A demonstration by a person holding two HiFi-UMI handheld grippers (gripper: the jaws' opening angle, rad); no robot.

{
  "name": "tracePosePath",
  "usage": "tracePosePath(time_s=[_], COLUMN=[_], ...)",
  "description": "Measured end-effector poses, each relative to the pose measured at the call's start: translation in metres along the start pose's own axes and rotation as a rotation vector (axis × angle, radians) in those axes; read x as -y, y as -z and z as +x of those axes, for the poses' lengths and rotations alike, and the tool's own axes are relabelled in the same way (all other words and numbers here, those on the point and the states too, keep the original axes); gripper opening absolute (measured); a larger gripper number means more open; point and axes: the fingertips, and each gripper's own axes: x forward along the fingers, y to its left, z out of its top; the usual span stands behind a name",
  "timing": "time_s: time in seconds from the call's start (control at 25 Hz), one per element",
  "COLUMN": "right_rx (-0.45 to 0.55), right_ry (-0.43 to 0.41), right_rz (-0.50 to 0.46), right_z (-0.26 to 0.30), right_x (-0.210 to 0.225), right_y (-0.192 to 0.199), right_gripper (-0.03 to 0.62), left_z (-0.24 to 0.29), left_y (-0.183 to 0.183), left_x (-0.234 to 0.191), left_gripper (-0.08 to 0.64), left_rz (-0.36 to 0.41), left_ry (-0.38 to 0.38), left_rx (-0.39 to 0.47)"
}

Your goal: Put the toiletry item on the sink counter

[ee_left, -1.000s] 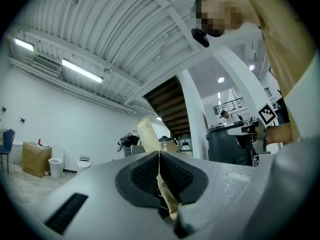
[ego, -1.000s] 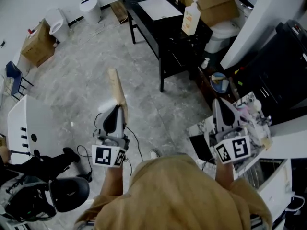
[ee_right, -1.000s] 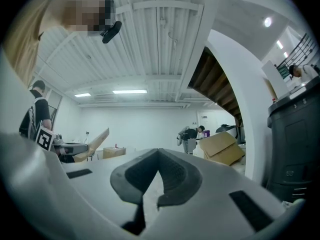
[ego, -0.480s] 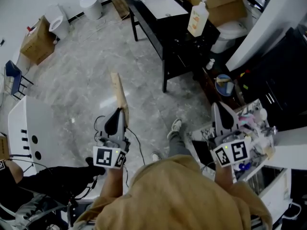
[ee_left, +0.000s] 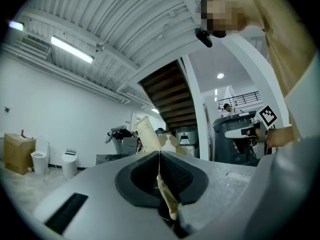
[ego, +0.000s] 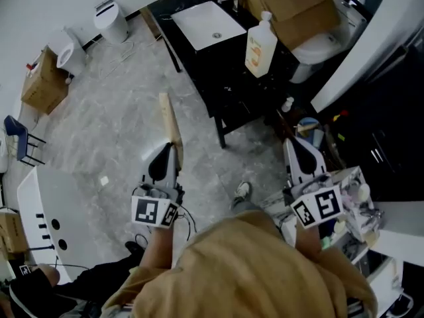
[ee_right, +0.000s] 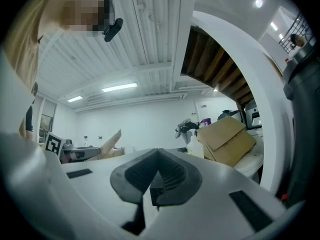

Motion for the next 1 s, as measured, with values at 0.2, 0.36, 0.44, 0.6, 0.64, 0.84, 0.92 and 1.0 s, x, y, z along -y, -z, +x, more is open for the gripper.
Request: tracePosePath(time_s=[0.2, 0.36, 0.44, 0.6, 0.64, 0.84, 0.92, 1.0], right_rx=[0.0, -0.002, -0.011, -0.015, -0.018, -0.041, -0.049, -0.056], right_ry=[0.016, 0.013, 0.007, -0.036, -0.039, -0.004, 0.01, 0.001], right_rz=[0.047, 0.065, 0.078, 0.076, 0.074, 0.063, 0.052, 0.026], right_z=[0.03, 0.048, 0.06, 0.085, 0.091, 0.125, 0.142, 0.161], right_x=[0.057, 0.088, 0.097, 0.091, 0.09, 0.097, 0.096, 0.09], right_y=[0.003, 0.008, 0.01, 0.007, 0.007, 0.012, 0.009, 0.006], right_gripper=[0.002, 0.002, 0.002, 0.002, 0.002, 0.002, 0.002, 0.002], left_z=[0.097, 0.142, 0.153, 0.162, 0.165, 0.186, 0.196, 0.205], left_y=[0.007, 0.01, 0.009, 0.015, 0.017, 0.028, 0.028, 0.024], left_x=[0.018, 0.021, 0.015, -0.008, -0.014, -0.036, -0.048, -0.061], left_gripper=[0.006, 0.006, 0.006, 0.006, 0.006, 0.006, 0.006, 0.006], left_rz=[-0.003, -0.004, -0.007, -0.017, -0.022, -0.043, -0.044, -0.039], left_ry=[0.085, 0.101, 0.091, 0.064, 0.058, 0.079, 0.096, 0.106], left_rx=[-0.023, -0.029, -0.027, -0.049, -0.054, -0.064, -0.063, -0.054])
